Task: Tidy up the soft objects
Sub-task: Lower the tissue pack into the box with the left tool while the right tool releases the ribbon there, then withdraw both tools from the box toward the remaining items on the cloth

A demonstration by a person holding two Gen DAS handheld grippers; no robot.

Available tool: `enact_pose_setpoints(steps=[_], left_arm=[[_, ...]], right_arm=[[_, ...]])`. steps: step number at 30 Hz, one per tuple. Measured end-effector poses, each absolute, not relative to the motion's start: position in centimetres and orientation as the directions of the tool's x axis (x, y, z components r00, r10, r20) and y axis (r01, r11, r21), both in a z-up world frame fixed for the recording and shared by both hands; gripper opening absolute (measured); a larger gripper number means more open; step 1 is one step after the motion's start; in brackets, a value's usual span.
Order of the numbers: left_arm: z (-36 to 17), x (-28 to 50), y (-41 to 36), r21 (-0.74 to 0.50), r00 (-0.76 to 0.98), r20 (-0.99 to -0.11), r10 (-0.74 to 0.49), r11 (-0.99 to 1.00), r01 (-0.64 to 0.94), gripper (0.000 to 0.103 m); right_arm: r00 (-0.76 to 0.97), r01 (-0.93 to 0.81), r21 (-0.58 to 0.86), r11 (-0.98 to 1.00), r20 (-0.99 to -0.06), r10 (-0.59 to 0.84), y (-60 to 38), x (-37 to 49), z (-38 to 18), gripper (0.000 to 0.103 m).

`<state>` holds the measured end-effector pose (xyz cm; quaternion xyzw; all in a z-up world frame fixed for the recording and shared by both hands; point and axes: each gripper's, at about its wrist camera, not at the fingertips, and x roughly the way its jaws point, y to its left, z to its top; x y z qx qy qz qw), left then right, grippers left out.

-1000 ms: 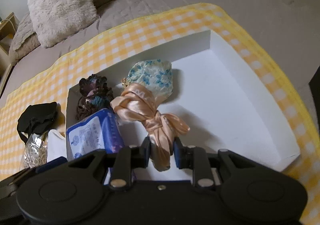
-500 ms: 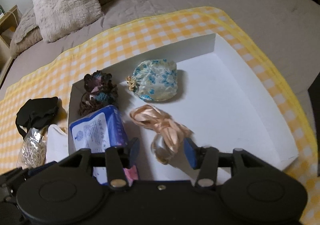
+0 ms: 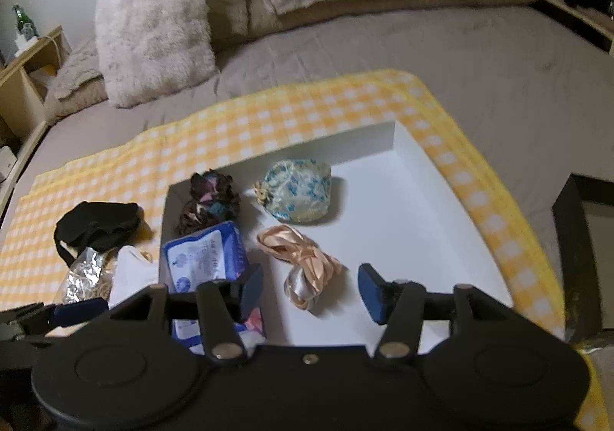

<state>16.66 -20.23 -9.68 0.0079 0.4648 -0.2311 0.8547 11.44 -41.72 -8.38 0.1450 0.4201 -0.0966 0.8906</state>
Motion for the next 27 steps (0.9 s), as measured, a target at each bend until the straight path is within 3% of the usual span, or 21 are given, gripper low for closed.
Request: enact_pose_setpoints(steps=[8,11,14,19,27], left_arm=[[-7.9,15.0,-18.9,-0.178,0.502,-0.777,-0.381,0.897,0.405,0.084],[-7.4,14.5,-18.4,-0.162,0.521,-0.770,-0.367,0.903,0.397,0.089],[-6.9,13.9,-17.8,-0.141,0.549,-0.758,-0.352,0.910,0.389,0.103],[-6.3,12.8,-16.8,-0.096,0.605,-0.723,-0.333,0.916,0.389,0.103],[-6.2,11.9,-15.2,-0.071,0.633,-0.713,-0.303,0.929,0.364,0.103]], right_arm=[[0.672,0.279,0.153,0.948,-0.736,-0.079,-41.7,8.6,-6.3,0.067],[0.683,0.275,0.116,0.955,-0.722,-0.109,-41.6,7.6,-5.9,0.072],[0.690,0.276,0.112,0.955,-0.714,-0.116,-41.7,6.7,-5.7,0.081],[0.695,0.274,0.092,0.957,-0.707,-0.131,-41.5,5.4,-5.6,0.100],[0.715,0.220,0.049,0.974,-0.688,-0.127,-40.8,3.6,-5.4,0.103]])
